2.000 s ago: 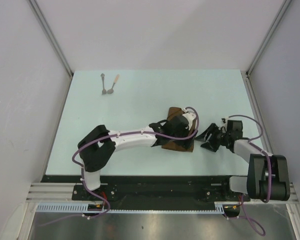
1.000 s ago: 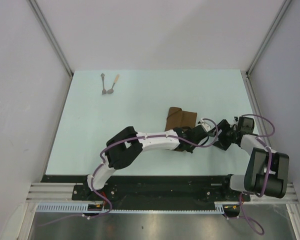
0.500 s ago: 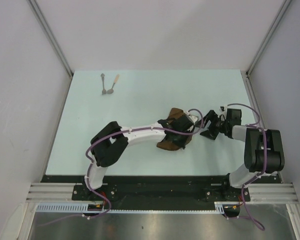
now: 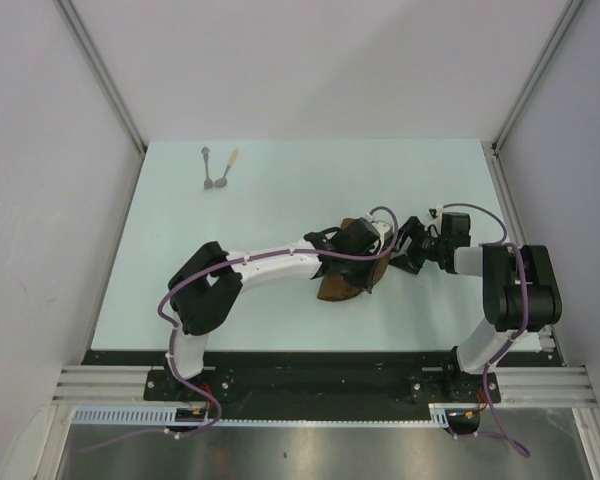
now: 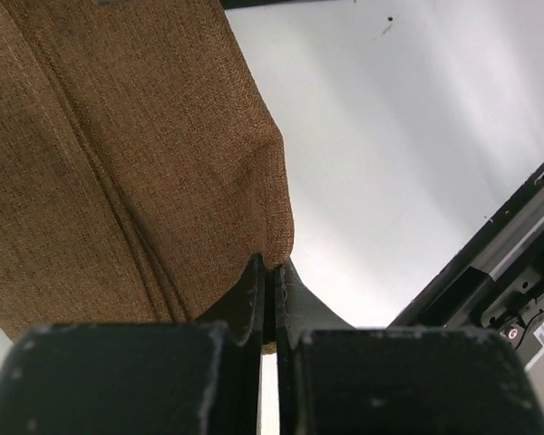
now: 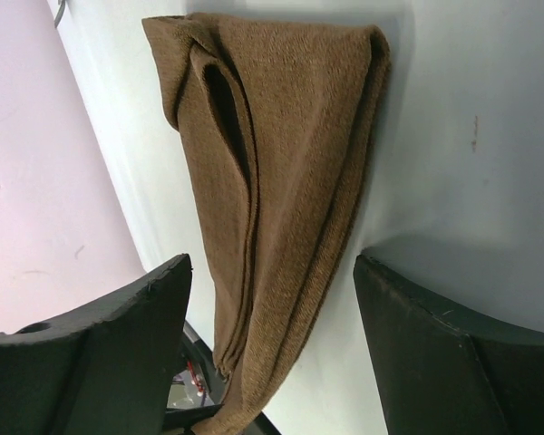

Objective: Fold the napkin into a case and place the utensils inside
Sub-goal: Pick up the 2/3-rectangle-folded napkin from the center of the board.

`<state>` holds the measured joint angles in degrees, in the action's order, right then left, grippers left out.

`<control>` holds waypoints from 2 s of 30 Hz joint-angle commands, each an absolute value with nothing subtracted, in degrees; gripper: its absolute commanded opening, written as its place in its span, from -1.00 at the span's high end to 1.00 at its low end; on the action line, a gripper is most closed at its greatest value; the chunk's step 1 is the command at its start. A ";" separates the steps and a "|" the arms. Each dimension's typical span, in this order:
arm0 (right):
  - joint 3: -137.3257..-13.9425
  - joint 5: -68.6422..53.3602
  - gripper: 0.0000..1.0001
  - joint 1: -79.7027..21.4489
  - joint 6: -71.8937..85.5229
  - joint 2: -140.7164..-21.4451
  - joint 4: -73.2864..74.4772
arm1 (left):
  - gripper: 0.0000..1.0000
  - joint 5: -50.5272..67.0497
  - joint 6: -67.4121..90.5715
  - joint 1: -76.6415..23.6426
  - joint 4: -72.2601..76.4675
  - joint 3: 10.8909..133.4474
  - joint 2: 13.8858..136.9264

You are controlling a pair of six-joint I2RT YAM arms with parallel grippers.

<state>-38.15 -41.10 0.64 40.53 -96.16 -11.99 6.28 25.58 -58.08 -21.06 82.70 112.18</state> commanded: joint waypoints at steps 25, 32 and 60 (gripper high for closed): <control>-41.65 -37.79 0.44 4.39 38.85 -101.60 -16.27 | 1.00 12.56 27.68 -57.74 -14.95 78.22 107.84; -45.87 -34.37 0.88 4.74 34.63 -99.32 -5.91 | 1.00 17.31 31.11 -57.83 -10.82 79.36 111.00; -60.03 -22.41 1.00 -4.39 30.23 -94.48 13.89 | 1.00 16.96 32.60 -58.54 -5.54 69.88 106.62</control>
